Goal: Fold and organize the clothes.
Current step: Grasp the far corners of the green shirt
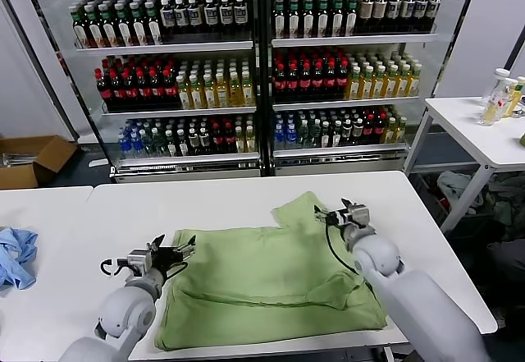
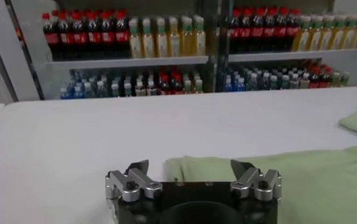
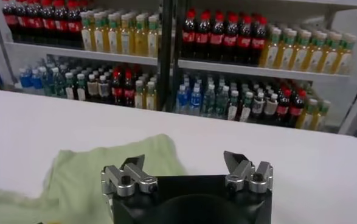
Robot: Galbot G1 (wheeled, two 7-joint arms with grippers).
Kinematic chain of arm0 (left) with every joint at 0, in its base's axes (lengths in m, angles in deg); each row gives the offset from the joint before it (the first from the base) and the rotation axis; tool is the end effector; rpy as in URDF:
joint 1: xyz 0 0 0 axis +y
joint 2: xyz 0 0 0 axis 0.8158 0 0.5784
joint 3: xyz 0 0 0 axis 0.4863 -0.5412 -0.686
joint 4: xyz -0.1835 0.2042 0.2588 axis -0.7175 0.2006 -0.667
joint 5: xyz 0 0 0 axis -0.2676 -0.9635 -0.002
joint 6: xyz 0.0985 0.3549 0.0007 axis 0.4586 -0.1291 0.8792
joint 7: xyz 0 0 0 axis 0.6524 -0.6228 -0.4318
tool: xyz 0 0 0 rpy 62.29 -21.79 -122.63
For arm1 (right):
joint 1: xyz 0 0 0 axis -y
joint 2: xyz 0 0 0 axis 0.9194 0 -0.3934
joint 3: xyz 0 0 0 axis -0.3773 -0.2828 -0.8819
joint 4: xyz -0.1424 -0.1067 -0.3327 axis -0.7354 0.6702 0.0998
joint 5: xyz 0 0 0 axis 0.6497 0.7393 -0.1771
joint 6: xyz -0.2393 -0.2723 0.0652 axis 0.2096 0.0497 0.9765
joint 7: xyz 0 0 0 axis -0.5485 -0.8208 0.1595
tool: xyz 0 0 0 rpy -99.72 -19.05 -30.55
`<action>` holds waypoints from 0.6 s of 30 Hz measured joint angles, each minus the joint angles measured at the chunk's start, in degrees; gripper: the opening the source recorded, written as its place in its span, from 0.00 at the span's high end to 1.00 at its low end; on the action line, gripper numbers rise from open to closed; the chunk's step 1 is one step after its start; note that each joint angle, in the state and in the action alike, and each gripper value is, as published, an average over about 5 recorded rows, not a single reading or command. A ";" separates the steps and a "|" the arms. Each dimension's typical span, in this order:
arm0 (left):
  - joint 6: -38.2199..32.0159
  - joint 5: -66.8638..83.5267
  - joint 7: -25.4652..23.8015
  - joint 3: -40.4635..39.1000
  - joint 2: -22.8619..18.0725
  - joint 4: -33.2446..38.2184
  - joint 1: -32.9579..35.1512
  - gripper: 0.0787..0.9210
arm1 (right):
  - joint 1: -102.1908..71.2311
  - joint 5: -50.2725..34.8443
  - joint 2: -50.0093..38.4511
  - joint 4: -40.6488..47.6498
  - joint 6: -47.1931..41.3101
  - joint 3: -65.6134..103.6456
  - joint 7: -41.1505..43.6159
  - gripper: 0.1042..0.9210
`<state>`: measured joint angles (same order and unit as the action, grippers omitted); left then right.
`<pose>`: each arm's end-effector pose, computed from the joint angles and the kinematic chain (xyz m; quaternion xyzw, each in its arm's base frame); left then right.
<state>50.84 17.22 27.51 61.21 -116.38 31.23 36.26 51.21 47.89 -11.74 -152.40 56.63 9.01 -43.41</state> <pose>0.3469 0.0858 -0.3333 -0.0212 -0.9700 -0.0051 0.2421 0.4881 -0.0182 -0.2981 0.0906 -0.9688 0.0586 0.2232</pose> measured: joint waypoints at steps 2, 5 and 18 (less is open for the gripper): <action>0.18 0.57 0.00 -0.49 -0.01 -1.39 -1.06 0.12 | 1.49 -0.43 1.21 2.42 -0.13 -0.62 -0.09 0.12; 0.43 1.27 -0.09 -1.16 -0.03 -3.18 -2.37 0.12 | 2.99 -0.82 2.86 5.76 -0.36 -1.28 -0.15 0.12; 0.26 2.64 -1.87 -2.87 0.30 -6.64 -4.43 0.38 | 4.84 -1.88 5.25 12.14 -0.49 -3.18 0.13 0.34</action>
<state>51.10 19.86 25.64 58.34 -116.08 24.60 31.82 56.04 46.02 -6.48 -140.26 56.14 5.84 -43.28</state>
